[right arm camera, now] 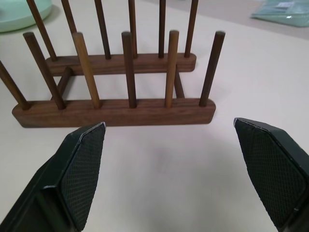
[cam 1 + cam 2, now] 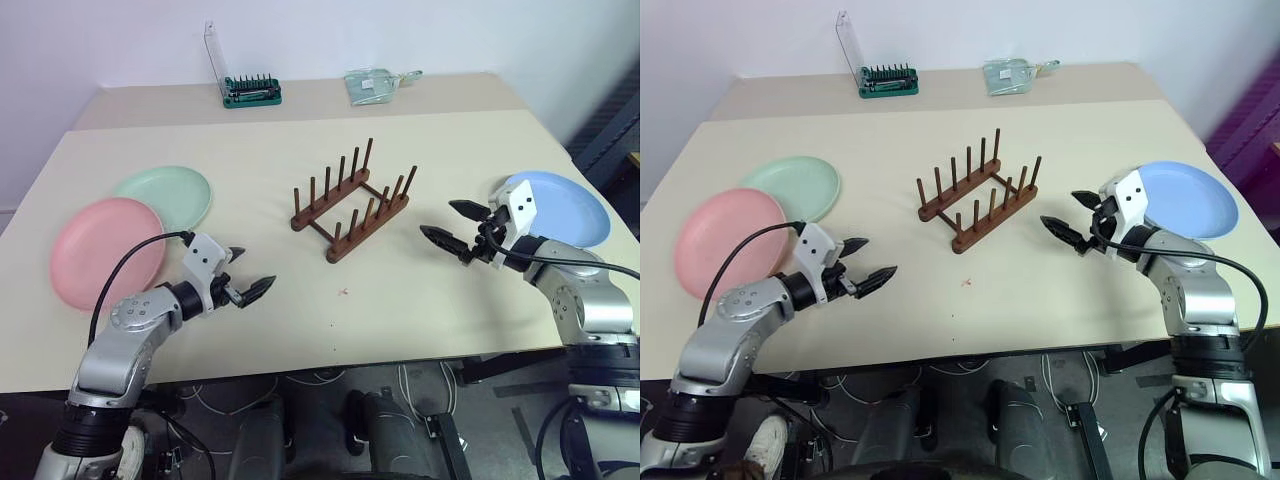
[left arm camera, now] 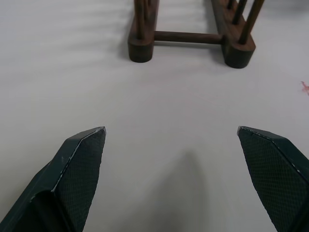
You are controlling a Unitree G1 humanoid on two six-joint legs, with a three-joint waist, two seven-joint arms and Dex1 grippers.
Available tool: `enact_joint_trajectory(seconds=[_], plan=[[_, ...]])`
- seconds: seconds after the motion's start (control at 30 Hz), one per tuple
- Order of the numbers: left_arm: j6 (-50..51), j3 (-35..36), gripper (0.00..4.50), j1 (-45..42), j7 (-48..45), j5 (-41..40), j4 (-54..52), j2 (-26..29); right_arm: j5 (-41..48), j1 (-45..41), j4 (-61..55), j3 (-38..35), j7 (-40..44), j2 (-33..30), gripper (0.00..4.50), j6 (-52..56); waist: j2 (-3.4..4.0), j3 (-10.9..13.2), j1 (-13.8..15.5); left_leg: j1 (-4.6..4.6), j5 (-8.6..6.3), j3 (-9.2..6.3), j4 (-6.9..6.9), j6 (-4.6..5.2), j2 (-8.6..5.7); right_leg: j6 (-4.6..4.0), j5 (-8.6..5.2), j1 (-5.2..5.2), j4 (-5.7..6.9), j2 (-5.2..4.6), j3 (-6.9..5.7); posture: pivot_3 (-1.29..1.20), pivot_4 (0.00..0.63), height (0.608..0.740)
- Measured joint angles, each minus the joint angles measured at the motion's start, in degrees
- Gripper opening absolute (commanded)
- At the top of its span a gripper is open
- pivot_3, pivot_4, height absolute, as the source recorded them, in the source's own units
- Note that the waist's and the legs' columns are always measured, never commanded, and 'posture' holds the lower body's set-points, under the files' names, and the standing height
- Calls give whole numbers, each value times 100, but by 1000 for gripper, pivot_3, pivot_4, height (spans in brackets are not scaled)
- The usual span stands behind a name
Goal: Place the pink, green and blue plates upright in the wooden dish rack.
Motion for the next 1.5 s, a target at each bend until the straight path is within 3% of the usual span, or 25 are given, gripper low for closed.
enact_joint_trajectory(seconds=[0.43,0.53,0.67,1.0,1.1,1.27,1.3,1.5], plan=[[151,-412,4500,-160,1,21,-127,-98,-160,-8,-29,190,-183,219,4345,-22,0,0,23,0,0,0,1,0,-2,1,0,2,0,-1,0,0,150,730],[131,-922,4500,-384,-68,129,-77,-389,-169,1,-56,204,-264,308,4345,-36,-1,-1,92,0,0,3,3,1,-4,1,1,2,0,0,1,0,150,730],[-25,-1613,4500,-1066,76,596,907,-1099,-172,150,-264,204,-420,382,4345,-52,-1,-1,165,-2,2,7,11,2,-12,2,2,8,3,3,-1,0,150,730],[-828,-1894,4500,-2237,702,1376,2784,-2339,-109,717,-733,-68,-644,347,4345,60,-1,-3,131,0,2,-2,15,3,-13,20,12,11,4,2,-1,0,150,730],[-1101,-1891,3661,-2378,692,1433,3158,-2529,-116,819,-819,-72,-691,329,4401,60,-1,-4,130,0,2,-5,14,3,-13,20,12,12,4,3,-2,0,150,730],[-1363,-1884,1079,-2477,534,1508,3418,-2572,-117,913,-948,-69,-787,326,4401,74,-1,-4,134,0,2,-7,14,3,-11,19,12,12,4,2,-2,0,150,730],[-1435,-1883,731,-2487,508,1537,3431,-2566,-119,944,-952,-69,-792,320,4401,74,-2,-3,141,0,2,-8,15,3,-11,19,11,12,4,1,-2,0,150,730],[-1903,-1961,742,-2507,64,1681,3590,-2322,-182,1072,-970,-66,-780,235,4401,61,-1,-4,119,0,1,-7,14,3,-11,17,10,10,3,2,-2,0,150,730]])
